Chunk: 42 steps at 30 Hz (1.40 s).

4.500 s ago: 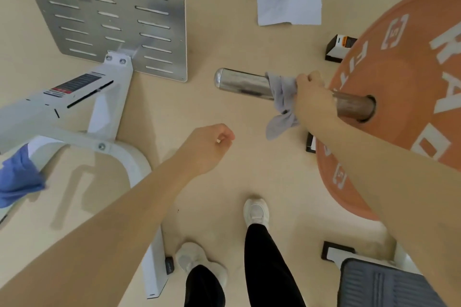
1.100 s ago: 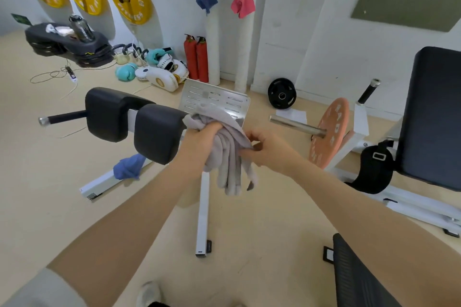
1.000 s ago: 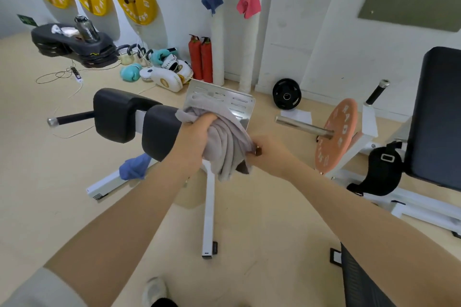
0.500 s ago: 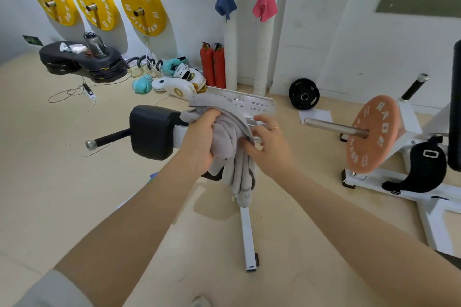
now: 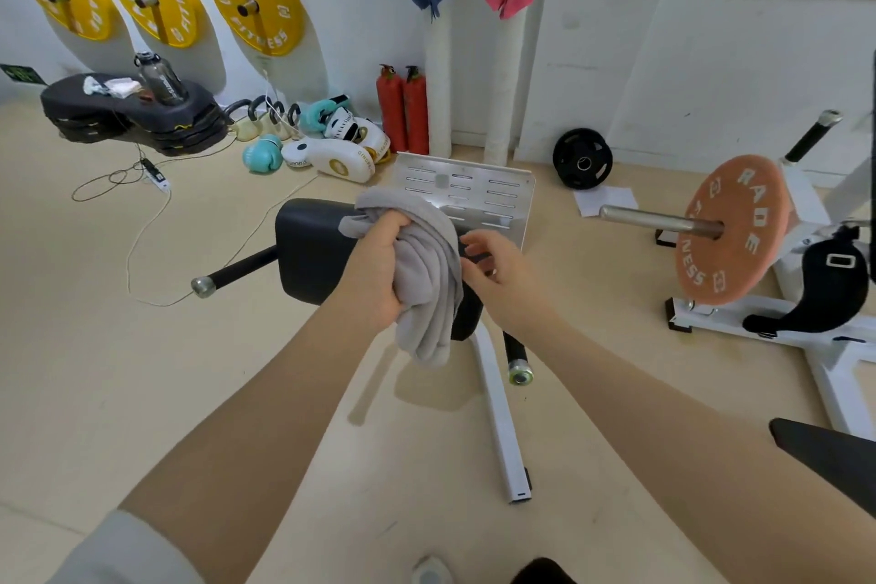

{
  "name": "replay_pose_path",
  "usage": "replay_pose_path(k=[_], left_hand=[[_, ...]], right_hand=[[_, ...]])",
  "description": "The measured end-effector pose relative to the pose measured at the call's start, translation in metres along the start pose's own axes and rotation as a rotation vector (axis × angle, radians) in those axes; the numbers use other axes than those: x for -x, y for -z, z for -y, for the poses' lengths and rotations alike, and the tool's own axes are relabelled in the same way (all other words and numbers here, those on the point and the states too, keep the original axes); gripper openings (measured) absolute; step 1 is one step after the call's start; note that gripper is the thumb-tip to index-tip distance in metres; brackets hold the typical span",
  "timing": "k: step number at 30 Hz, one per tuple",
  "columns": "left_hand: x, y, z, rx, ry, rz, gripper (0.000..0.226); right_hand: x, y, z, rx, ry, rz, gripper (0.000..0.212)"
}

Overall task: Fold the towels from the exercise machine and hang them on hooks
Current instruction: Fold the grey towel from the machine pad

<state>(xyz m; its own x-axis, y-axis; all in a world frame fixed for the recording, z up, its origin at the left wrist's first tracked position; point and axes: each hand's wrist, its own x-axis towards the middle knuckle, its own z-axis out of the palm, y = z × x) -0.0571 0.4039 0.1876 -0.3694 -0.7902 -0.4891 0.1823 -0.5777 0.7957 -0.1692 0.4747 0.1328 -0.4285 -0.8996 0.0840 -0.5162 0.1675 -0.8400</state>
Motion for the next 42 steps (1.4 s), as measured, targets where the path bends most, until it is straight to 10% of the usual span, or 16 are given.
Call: replay_pose_path(k=[12,17,21,27,36,39,42], left_hand=[[-0.021,0.019,-0.017,0.107,-0.009,0.063,0.024],[-0.063,0.028,-0.024,-0.293,-0.153,-0.107,0.006],[-0.099,0.033,-0.021,-0.493,-0.059,-0.215,0.063],[-0.106,-0.005,-0.016,-0.767,-0.414,0.227,0.022],[-0.139,-0.026,-0.040,-1.171,-0.733,0.125,0.017],[-0.153,-0.025,-0.045,-1.217,-0.651,0.140,0.020],[-0.158,-0.029,-0.052,-1.172,-0.555,0.207,0.019]], right_hand=[[-0.024,-0.020,0.005,0.137,0.033,0.070,0.024],[-0.059,-0.008,-0.009,0.140,-0.153,-0.056,0.037],[-0.086,0.002,-0.010,-0.392,-0.573,0.035,0.029],[-0.133,0.005,0.003,-1.017,-0.707,0.038,0.032],[-0.198,0.039,0.015,-1.353,-0.694,0.025,0.032],[-0.214,0.047,-0.004,-1.216,-0.728,-0.062,0.022],[-0.220,0.044,-0.027,-0.508,-0.539,-0.118,0.014]])
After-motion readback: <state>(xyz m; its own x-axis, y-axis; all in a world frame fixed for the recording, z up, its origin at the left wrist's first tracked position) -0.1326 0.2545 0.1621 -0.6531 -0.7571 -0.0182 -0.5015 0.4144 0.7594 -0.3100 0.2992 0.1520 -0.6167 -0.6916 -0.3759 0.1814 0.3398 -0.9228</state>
